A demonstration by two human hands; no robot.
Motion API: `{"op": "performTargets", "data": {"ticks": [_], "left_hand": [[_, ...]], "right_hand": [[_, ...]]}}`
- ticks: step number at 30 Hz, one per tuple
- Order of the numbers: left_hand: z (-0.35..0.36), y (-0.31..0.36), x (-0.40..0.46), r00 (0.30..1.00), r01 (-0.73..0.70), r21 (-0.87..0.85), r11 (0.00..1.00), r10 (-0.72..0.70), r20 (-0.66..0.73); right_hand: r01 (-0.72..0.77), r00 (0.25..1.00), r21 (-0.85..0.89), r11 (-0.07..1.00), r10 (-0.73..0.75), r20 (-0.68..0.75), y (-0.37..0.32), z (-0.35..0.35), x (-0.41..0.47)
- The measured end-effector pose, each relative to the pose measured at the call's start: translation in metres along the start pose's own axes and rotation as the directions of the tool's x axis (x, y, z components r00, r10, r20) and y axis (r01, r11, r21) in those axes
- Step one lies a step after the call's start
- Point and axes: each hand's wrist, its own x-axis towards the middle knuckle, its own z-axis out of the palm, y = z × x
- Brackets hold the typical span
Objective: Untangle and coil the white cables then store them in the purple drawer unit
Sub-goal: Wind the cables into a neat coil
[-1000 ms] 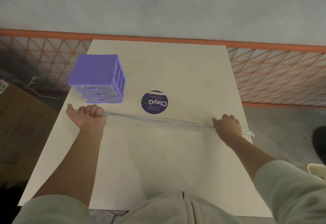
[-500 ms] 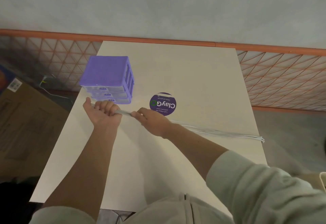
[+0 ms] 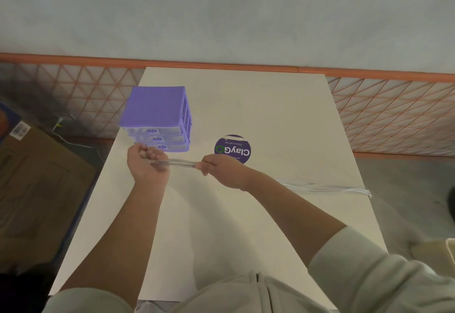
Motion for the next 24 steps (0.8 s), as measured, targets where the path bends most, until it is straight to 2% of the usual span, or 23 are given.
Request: {"op": "performTargets", "data": {"ticks": [2,3,4,5,6,7,8,9,10,11,12,14,20,24], "left_hand": [[-0.002,0.007,0.008,0.996,-0.067,0.223,0.973,0.077,-0.035],[-0.004,0.01,0.01,0.987,-0.134,0.434,0.891,0.158,-0.021],[-0.005,0.013,0.011,0.968,-0.21,0.683,0.7,0.248,0.044],[-0.006,0.015,0.011,0.936,-0.28,0.868,0.41,0.316,0.153],[-0.006,0.017,0.009,0.895,-0.349,0.931,0.111,0.336,0.295],[-0.004,0.017,0.006,0.845,-0.432,0.896,-0.1,0.302,0.441],[0.0,0.018,0.001,0.799,-0.52,0.832,-0.194,0.233,0.554],[0.004,0.017,-0.003,0.776,-0.589,0.786,-0.188,0.141,0.615],[0.008,0.014,-0.006,0.784,-0.614,0.78,-0.123,0.019,0.62],[0.011,0.009,-0.009,0.802,-0.592,0.805,-0.044,-0.132,0.582],[0.014,0.005,-0.012,0.808,-0.545,0.838,-0.009,-0.273,0.522],[0.016,0.001,-0.009,0.794,-0.5,0.864,-0.061,-0.432,0.429],[0.021,0.008,-0.007,0.767,-0.357,0.934,-0.027,-0.579,0.277],[0.032,0.015,-0.014,0.695,-0.396,0.918,-0.027,-0.663,0.28]], "right_hand": [[-0.005,1.0,-0.032,0.999,0.005,-0.017,-0.002,-0.003,0.0],[-0.009,1.0,-0.051,0.999,0.009,-0.013,-0.003,-0.004,0.0],[-0.011,1.0,-0.08,0.997,0.011,-0.003,-0.004,-0.006,-0.001],[-0.011,1.0,-0.115,0.993,0.012,0.012,-0.007,-0.006,-0.002],[-0.006,1.0,-0.148,0.989,0.01,0.028,-0.009,-0.007,-0.003],[0.0,0.999,-0.182,0.983,0.008,0.043,-0.012,-0.007,-0.003],[0.003,0.998,-0.215,0.977,0.009,0.056,-0.014,-0.006,-0.003],[0.003,0.998,-0.245,0.969,0.013,0.065,-0.017,-0.006,-0.003],[0.002,0.997,-0.264,0.964,0.017,0.07,-0.019,-0.006,-0.003],[0.003,0.997,-0.272,0.962,0.017,0.071,-0.02,-0.006,-0.004],[0.004,0.998,-0.271,0.963,0.014,0.067,-0.021,-0.008,-0.005],[0.0,0.999,-0.253,0.968,0.011,0.041,-0.023,-0.014,-0.007],[-0.004,1.0,-0.171,0.985,-0.001,-0.025,-0.025,-0.039,-0.014],[-0.061,0.996,-0.051,0.997,0.057,-0.07,-0.019,-0.043,-0.008]]}}
